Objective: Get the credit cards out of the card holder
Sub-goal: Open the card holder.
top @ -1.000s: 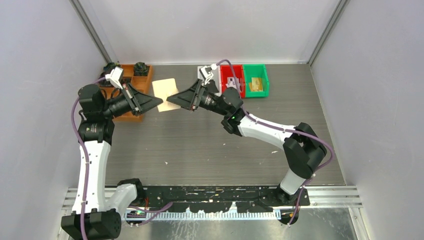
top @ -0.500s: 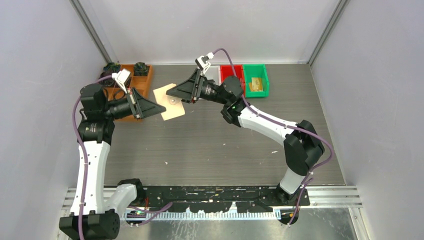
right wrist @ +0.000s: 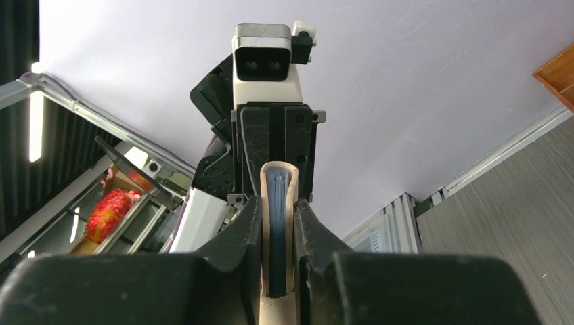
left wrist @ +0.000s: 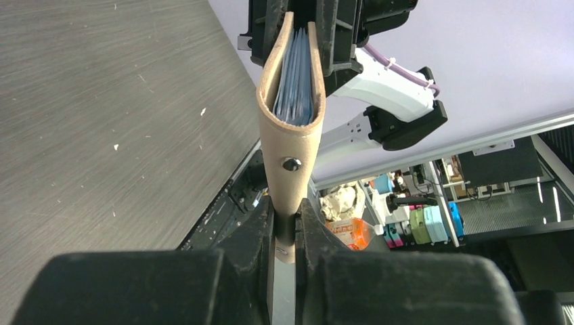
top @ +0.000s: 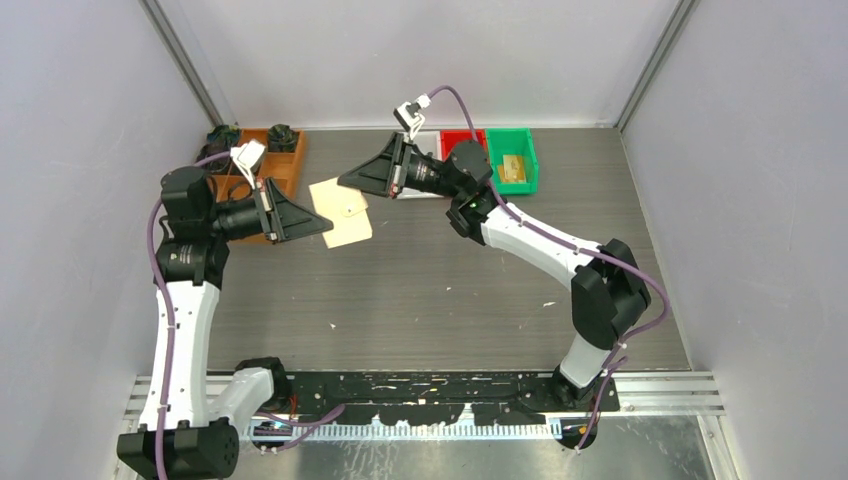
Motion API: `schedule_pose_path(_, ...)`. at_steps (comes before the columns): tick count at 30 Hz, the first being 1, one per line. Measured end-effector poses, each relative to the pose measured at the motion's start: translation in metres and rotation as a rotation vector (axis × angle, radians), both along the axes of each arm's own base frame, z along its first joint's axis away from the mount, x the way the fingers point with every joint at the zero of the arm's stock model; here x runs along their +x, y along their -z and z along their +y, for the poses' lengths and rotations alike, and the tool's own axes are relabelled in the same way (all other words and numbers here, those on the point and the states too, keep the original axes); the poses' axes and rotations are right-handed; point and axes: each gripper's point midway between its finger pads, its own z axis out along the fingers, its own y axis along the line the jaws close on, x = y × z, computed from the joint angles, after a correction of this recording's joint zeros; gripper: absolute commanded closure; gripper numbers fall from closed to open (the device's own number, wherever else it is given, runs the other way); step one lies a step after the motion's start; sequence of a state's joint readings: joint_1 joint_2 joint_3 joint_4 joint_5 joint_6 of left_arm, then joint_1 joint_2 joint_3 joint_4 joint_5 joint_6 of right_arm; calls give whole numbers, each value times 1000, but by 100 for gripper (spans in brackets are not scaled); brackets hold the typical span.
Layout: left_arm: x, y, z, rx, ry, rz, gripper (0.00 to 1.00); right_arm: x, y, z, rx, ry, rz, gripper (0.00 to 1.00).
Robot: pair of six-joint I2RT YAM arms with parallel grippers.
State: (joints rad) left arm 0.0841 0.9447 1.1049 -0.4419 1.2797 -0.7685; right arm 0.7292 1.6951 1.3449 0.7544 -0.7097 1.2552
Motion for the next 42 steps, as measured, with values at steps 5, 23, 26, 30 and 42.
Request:
schedule_pose_path(5,-2,4,1,29,-6,-18,98,-3,3,0,-14,-20,9,46)
schedule_pose_path(23,3,17,2,66,-31,29,98,-17,29,12,-114,-65,-6,88)
schedule_pose_path(26,2,18,2,67,-33,45,72,-18,31,12,-125,-64,-26,99)
schedule_pose_path(30,4,19,3,75,-40,32,50,-23,31,12,-131,-70,-43,99)
schedule_pose_path(42,-12,19,-11,52,52,34,59,-42,16,11,-86,-46,-138,99)
